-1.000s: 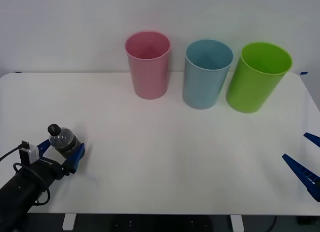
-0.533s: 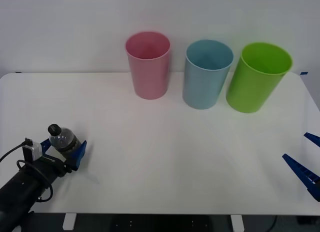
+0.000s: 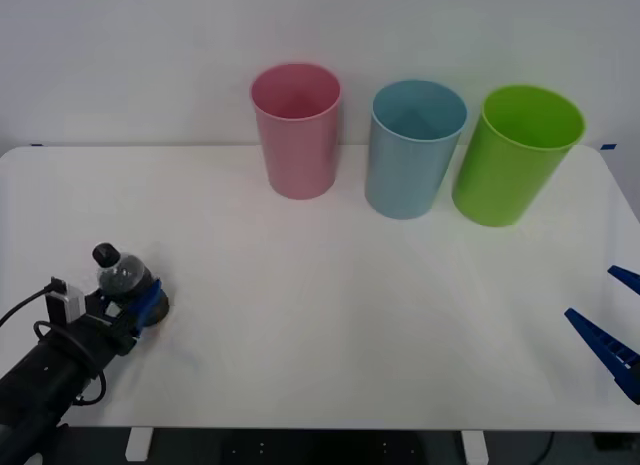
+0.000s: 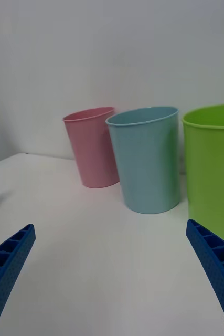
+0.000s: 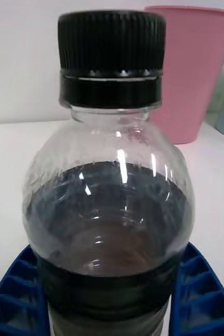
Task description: Grasp the object on the table and drop it into the matching bin: aluminum can to the light blue bin, PET bottle to the pink bin.
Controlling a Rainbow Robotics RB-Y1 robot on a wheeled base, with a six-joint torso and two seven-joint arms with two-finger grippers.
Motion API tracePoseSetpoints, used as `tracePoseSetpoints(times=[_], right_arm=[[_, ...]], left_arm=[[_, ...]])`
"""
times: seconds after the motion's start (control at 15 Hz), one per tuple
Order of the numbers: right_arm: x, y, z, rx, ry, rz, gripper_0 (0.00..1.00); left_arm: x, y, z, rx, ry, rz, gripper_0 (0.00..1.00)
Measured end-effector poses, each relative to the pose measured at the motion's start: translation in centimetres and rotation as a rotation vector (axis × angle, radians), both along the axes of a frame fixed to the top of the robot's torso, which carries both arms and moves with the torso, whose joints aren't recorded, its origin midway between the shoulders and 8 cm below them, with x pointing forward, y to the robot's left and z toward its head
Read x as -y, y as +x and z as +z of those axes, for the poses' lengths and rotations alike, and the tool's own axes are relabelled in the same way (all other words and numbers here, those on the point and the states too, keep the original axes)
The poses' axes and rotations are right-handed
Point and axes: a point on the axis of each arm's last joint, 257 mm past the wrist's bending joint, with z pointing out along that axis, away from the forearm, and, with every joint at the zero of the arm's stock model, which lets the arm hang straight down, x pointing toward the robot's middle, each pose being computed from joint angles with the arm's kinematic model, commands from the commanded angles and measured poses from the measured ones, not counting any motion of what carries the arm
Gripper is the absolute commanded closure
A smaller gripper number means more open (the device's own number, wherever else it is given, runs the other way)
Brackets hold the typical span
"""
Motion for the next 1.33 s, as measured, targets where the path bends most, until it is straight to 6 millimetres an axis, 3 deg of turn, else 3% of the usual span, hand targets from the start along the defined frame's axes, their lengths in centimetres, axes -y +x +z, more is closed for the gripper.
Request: tracePoseSetpoints(times=[0.47,0.8,1.33], right_arm=[[0.0,0.0,0.0,0.000,0.000,0.000,0.00],[0.0,0.0,0.0,0.000,0.000,0.000,0.00],[0.0,0.0,0.0,0.000,0.000,0.000,0.00]], left_arm=[[-0.2,0.0,0.9,0.017,-0.024,0.003,1.00],[-0.1,-0.5,5.9,0.068,-0.119,-0.002,1.00],[-0.9,0.4,13.6,0.179,-0.150,0.054,1.00]])
